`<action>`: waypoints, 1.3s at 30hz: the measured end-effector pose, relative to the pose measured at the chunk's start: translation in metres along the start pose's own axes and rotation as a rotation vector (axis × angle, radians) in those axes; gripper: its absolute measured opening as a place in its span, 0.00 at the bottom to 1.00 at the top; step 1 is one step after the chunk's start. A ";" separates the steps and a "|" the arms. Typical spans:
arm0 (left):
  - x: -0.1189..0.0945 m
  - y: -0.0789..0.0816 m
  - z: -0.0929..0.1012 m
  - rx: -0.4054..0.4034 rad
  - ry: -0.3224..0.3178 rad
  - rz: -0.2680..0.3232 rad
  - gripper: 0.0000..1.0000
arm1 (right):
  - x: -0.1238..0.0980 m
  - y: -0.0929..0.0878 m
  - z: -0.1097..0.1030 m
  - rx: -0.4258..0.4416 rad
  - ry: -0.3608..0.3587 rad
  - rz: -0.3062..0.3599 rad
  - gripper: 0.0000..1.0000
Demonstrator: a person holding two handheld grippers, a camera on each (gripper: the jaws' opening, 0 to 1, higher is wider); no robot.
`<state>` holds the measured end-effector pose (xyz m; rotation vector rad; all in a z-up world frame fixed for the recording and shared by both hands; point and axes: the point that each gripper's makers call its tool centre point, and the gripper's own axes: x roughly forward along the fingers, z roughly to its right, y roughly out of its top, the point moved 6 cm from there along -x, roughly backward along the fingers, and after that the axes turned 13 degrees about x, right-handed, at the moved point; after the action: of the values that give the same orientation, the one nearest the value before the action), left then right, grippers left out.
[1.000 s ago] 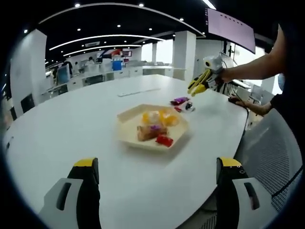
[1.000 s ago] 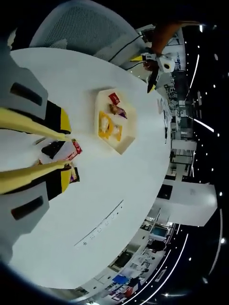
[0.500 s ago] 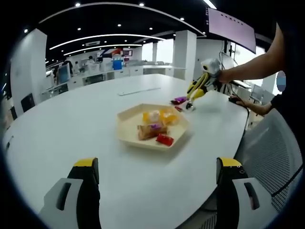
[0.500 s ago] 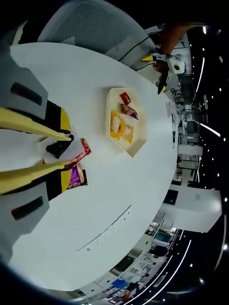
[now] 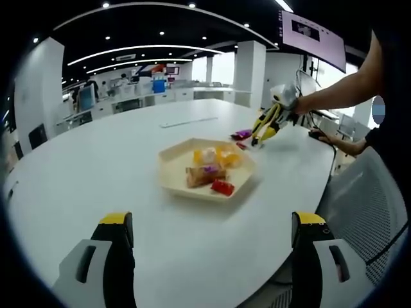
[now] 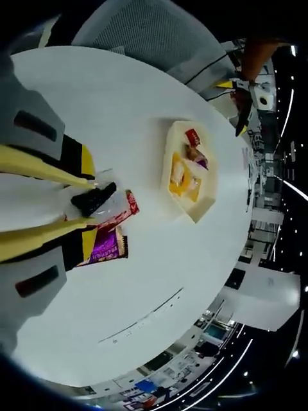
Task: Place the target food into the container with the food tongs after gripping and lifting it, then release it inside without dropping or visibly crushing the food.
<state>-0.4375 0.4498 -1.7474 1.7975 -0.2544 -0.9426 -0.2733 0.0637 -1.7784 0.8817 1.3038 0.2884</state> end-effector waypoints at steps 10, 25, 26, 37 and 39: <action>0.000 -0.001 -0.001 -0.004 0.004 -0.003 0.99 | 0.006 0.005 0.002 0.115 -0.033 -0.025 0.27; -0.001 0.000 -0.002 -0.006 0.007 0.003 0.99 | 0.007 0.014 -0.006 -0.060 -0.011 -0.024 0.29; -0.001 0.000 -0.002 -0.005 0.009 0.004 0.99 | 0.009 0.013 -0.006 -0.076 -0.010 -0.031 0.28; -0.001 0.000 -0.003 -0.010 0.015 0.007 0.99 | 0.013 0.009 -0.007 0.029 -0.014 -0.059 0.24; -0.001 0.000 -0.003 -0.010 0.016 0.008 0.99 | 0.013 0.007 -0.005 0.097 -0.054 -0.102 0.23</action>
<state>-0.4363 0.4524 -1.7460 1.7932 -0.2463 -0.9226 -0.2721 0.0789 -1.7828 0.8956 1.3161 0.1217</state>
